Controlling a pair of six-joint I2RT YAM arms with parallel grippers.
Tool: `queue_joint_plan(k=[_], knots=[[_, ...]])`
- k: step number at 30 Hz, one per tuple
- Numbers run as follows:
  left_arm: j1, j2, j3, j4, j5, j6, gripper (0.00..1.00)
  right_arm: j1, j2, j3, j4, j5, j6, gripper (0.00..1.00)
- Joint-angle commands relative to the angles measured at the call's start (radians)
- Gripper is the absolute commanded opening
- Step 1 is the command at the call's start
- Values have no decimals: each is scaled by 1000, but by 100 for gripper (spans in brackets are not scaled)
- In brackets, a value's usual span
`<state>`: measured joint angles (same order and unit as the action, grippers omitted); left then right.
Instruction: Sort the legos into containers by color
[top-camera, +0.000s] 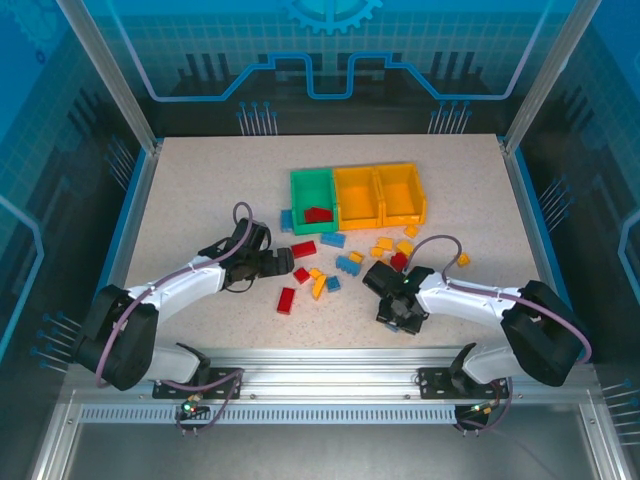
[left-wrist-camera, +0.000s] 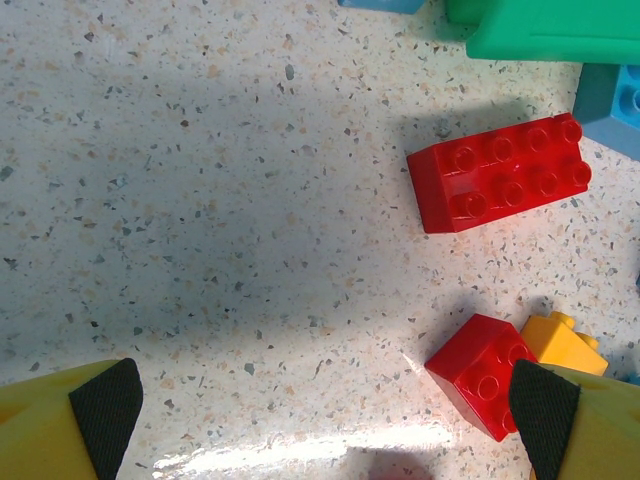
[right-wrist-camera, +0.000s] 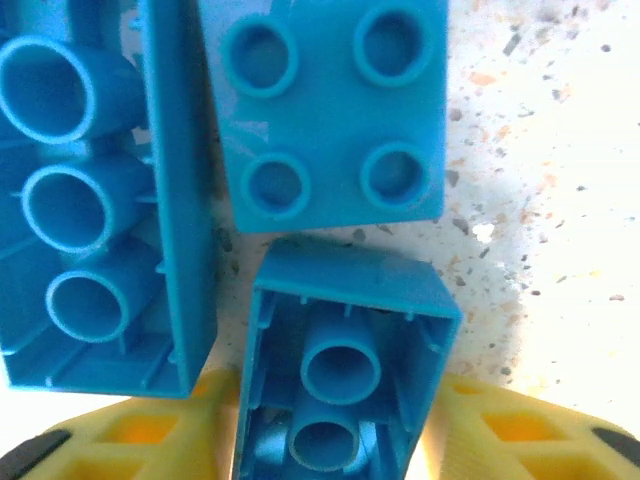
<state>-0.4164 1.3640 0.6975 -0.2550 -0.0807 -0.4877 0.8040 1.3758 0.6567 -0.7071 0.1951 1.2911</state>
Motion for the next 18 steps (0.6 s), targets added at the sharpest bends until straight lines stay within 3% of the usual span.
queue_joint_plan(k=[1, 7, 10, 14, 18], knots=[[-8, -18, -20, 4, 10, 25, 99, 0, -3, 8, -19, 17, -29, 41], [-8, -16, -18, -1, 10, 24, 99, 75, -90, 120, -163, 78, -71, 32], [-8, -18, -18, -6, 8, 24, 99, 67, -164, 171, -165, 101, -138, 30], [-15, -28, -24, -13, 12, 25, 99, -39, -194, 256, -111, 44, -292, 31], [-25, -48, -39, -30, 6, 25, 99, -177, -111, 378, -48, -26, -470, 31]])
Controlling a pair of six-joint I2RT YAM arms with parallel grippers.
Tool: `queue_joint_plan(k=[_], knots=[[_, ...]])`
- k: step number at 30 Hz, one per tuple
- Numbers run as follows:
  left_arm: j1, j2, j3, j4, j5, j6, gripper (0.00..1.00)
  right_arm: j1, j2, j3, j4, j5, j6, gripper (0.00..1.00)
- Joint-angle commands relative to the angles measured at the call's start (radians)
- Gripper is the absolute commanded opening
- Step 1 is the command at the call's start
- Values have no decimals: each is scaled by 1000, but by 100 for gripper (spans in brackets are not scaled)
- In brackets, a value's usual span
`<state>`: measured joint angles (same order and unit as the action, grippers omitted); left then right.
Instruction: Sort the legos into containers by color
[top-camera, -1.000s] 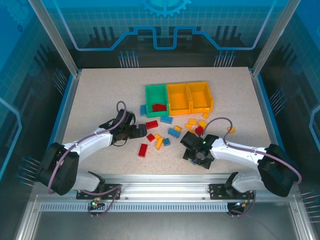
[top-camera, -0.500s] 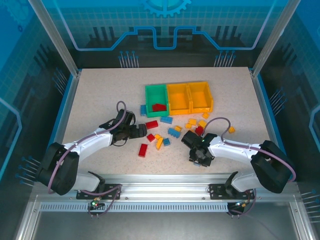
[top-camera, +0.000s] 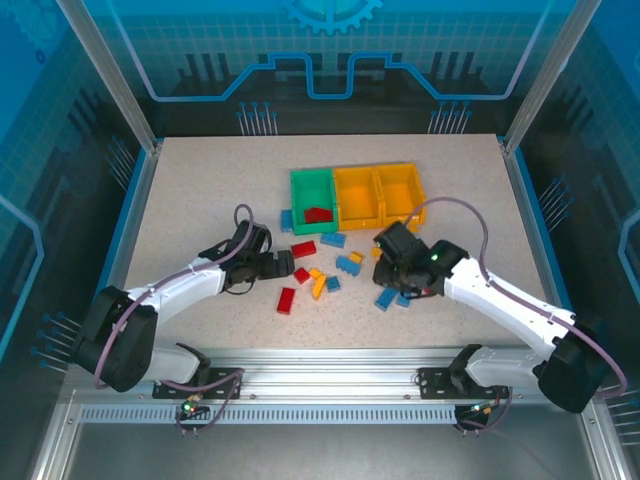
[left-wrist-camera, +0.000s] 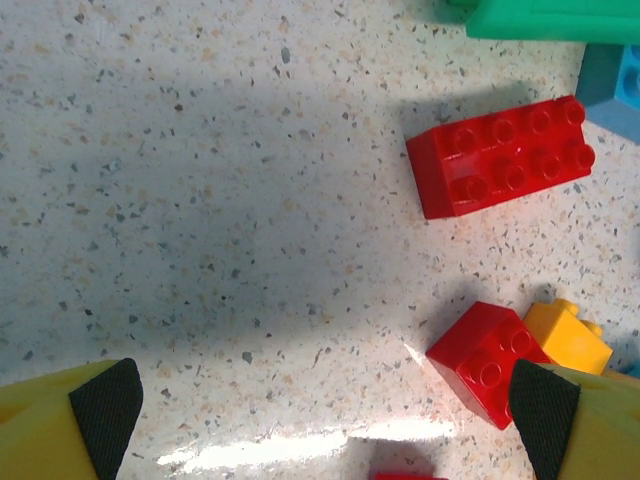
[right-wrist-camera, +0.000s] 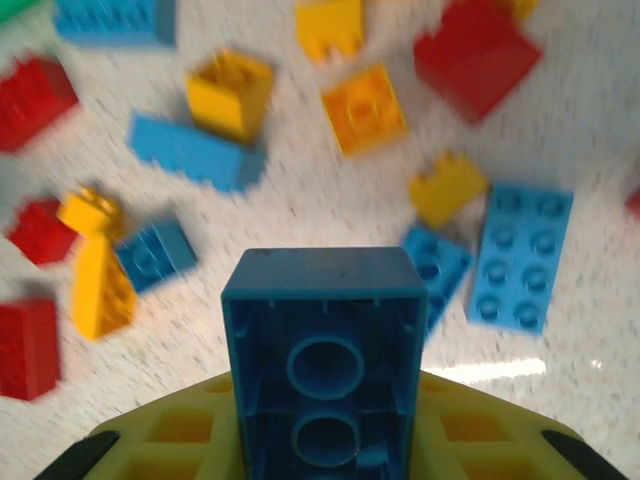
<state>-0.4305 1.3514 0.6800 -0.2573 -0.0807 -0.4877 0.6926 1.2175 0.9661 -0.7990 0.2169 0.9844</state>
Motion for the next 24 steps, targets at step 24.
queue_joint_plan(k=[24], knots=[[-178, -43, -86, -22, 0, -78, 99, -296, 946, 963, -37, -161, -481, 35]])
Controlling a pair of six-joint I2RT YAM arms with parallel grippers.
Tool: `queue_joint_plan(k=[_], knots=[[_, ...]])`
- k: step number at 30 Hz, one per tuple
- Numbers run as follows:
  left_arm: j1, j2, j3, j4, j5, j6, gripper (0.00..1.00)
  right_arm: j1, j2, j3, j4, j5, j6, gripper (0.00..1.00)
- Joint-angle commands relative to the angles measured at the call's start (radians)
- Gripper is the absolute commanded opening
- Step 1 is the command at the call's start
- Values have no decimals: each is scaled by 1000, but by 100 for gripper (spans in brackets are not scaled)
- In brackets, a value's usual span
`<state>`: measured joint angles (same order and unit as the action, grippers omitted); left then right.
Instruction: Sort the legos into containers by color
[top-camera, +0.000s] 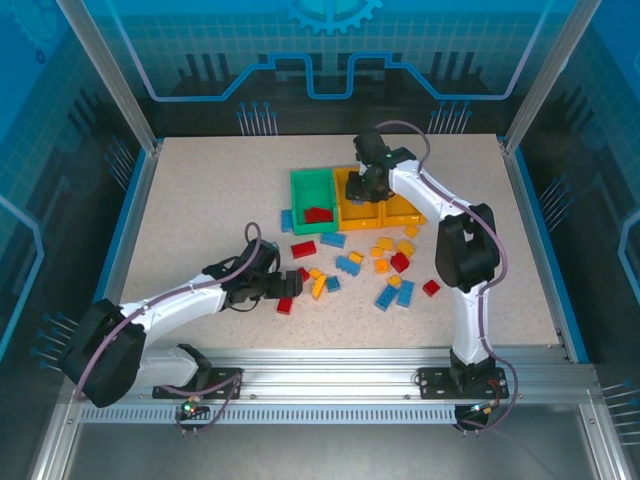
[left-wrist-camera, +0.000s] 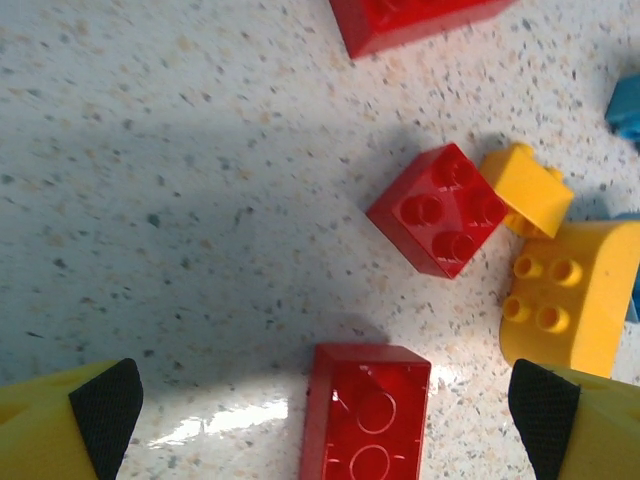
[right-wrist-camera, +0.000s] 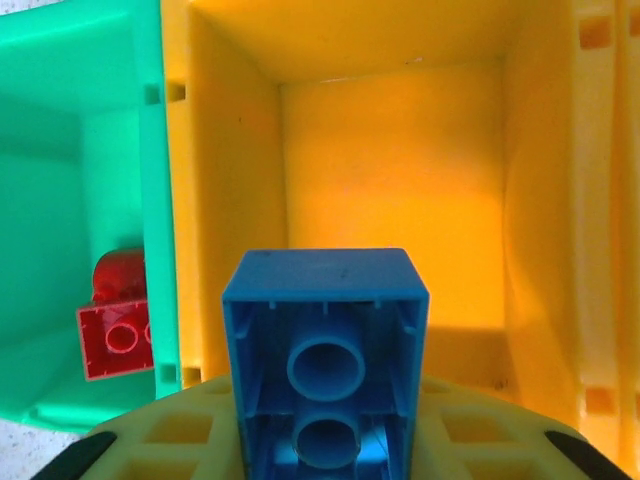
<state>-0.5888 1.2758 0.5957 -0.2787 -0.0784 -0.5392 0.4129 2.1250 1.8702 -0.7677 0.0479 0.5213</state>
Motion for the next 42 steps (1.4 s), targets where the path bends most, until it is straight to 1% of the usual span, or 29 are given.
queue_joint_plan(k=[1, 3, 6, 8, 13, 14, 19, 22, 24, 27, 30, 33, 36, 38, 42], knots=[[-26, 43, 7, -3, -7, -27, 99, -17, 49, 73, -78, 11, -19, 36], [-35, 58, 21, -8, -14, -27, 99, -17, 58, 86, -88, 19, -18, 41], [-44, 82, 40, -17, -14, -25, 96, -17, 49, 77, -85, 28, -19, 43], [-55, 96, 51, -34, -26, -25, 95, -20, 41, 71, -85, 33, -19, 47], [-92, 130, 53, -45, -36, -41, 91, -22, 13, 62, -90, 28, -15, 69], [-98, 136, 54, -46, -35, -44, 89, -22, 1, 56, -87, 25, -12, 72], [-120, 197, 82, -46, -25, -55, 66, -17, -113, -58, -26, 27, 2, 83], [-120, 238, 108, -71, -41, -66, 51, -17, -195, -150, -2, 51, -1, 86], [-121, 245, 110, -64, -42, -76, 44, -17, -252, -226, 11, 62, -14, 86], [-121, 226, 121, -70, -45, -84, 37, -8, -346, -365, 20, 73, -26, 85], [-118, 184, 181, -133, -99, -60, 36, 8, -437, -525, 22, 61, -5, 85], [-105, 144, 281, -194, -151, -1, 38, 35, -524, -672, -13, 80, 84, 85], [-53, 147, 391, -199, -146, 66, 38, 80, -609, -812, -2, 76, 179, 86], [-9, 177, 470, -192, -136, 111, 38, 114, -649, -878, 6, 69, 236, 86], [74, 323, 671, -180, -78, 199, 38, 164, -693, -974, 23, 65, 310, 86]])
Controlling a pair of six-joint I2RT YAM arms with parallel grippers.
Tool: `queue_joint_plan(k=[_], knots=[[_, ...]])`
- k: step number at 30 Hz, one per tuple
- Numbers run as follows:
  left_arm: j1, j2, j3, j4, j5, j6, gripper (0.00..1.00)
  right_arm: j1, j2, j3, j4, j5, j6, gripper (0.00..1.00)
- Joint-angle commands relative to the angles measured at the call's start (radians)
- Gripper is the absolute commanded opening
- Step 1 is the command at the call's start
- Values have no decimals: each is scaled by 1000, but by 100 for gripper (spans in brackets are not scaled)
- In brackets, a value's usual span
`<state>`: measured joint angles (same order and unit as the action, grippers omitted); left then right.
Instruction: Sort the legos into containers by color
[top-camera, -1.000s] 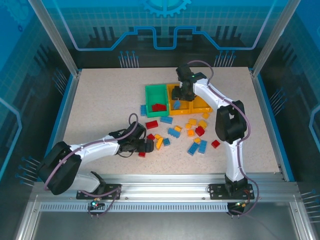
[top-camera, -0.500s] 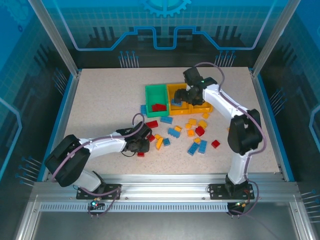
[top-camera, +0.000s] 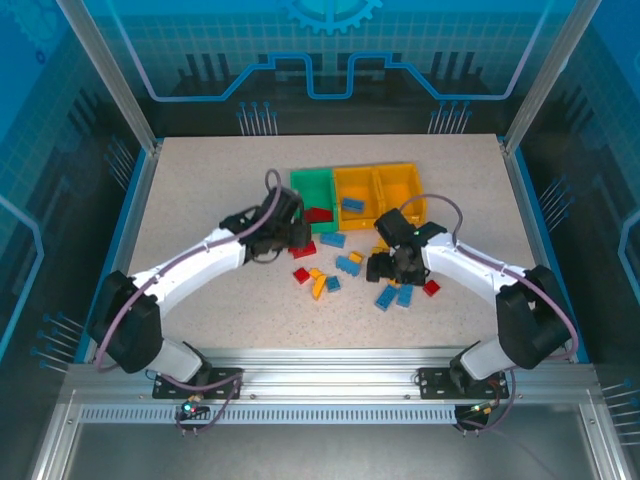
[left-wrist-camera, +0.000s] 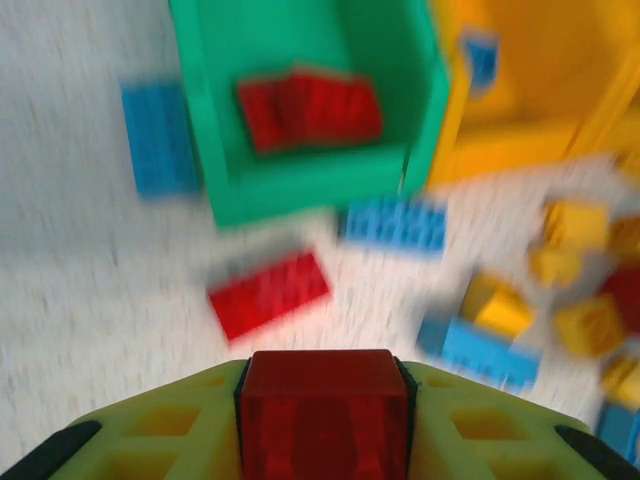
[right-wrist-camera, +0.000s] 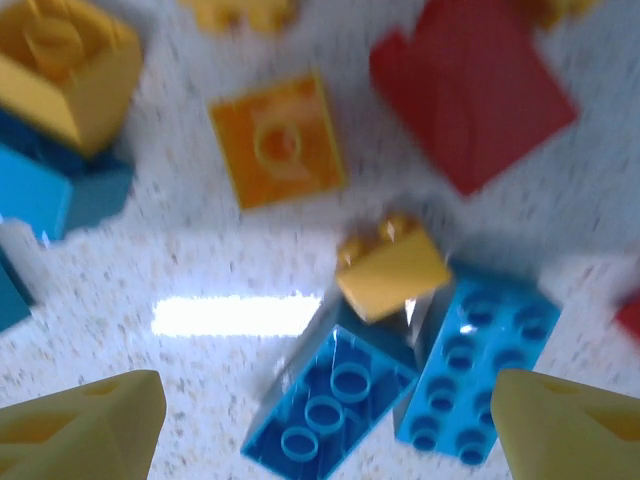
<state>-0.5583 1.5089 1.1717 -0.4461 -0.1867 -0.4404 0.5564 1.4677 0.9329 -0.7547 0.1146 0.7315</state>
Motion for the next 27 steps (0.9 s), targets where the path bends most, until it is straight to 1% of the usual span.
queue_joint_plan(k=[1, 4, 6, 8, 11, 14, 17, 20, 25, 27], knots=[[60, 140, 156, -25, 50, 117, 38, 25, -41, -47, 10, 7, 111, 85], [92, 279, 310, -42, 103, 145, 38, 26, -54, -111, 19, 31, 120, 81], [113, 354, 383, -41, 136, 145, 37, 25, -65, -136, 29, 45, 120, 76], [128, 419, 444, -53, 155, 143, 37, 26, -74, -157, 43, 45, 110, 73], [141, 480, 495, -55, 169, 137, 37, 27, -86, -176, 43, 55, 103, 72], [143, 499, 507, -51, 174, 136, 37, 26, -108, -192, 45, 70, 97, 71], [143, 495, 501, -48, 175, 138, 38, 24, -136, -210, 52, 78, 96, 68], [143, 491, 497, -50, 168, 146, 39, 22, -161, -227, 73, 58, 93, 68], [145, 496, 506, -45, 139, 163, 41, 37, -210, -225, 74, 36, 115, 72], [151, 509, 526, -53, 133, 172, 42, 42, -215, -216, 58, 14, 152, 74]])
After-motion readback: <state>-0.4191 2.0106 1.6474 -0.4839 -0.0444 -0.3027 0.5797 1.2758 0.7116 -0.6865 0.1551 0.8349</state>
